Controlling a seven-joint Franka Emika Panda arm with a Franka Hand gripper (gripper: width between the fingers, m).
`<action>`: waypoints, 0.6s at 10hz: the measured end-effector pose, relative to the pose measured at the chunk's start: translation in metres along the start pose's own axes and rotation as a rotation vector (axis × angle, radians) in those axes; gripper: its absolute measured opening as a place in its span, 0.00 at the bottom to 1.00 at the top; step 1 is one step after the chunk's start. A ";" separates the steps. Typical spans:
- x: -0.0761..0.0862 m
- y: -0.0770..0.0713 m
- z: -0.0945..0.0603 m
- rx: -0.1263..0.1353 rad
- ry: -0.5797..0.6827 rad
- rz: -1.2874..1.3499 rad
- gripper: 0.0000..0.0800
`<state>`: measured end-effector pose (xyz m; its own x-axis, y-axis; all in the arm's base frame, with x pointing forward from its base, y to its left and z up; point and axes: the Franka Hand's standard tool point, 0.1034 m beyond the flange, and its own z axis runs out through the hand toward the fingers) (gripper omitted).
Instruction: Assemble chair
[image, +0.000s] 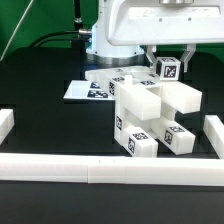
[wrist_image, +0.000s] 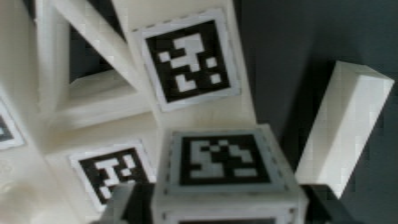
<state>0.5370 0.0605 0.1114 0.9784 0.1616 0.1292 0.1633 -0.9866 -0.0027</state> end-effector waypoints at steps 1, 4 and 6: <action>-0.001 0.002 0.003 -0.002 -0.003 -0.003 0.35; 0.002 0.004 0.006 -0.010 0.016 -0.005 0.34; 0.002 0.004 0.006 -0.010 0.016 -0.005 0.34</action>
Offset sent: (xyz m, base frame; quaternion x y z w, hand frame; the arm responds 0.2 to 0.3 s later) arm 0.0000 0.0000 0.0000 0.0000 0.0000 0.0000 1.0000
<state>0.5403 0.0573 0.1052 0.9755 0.1659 0.1448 0.1665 -0.9860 0.0080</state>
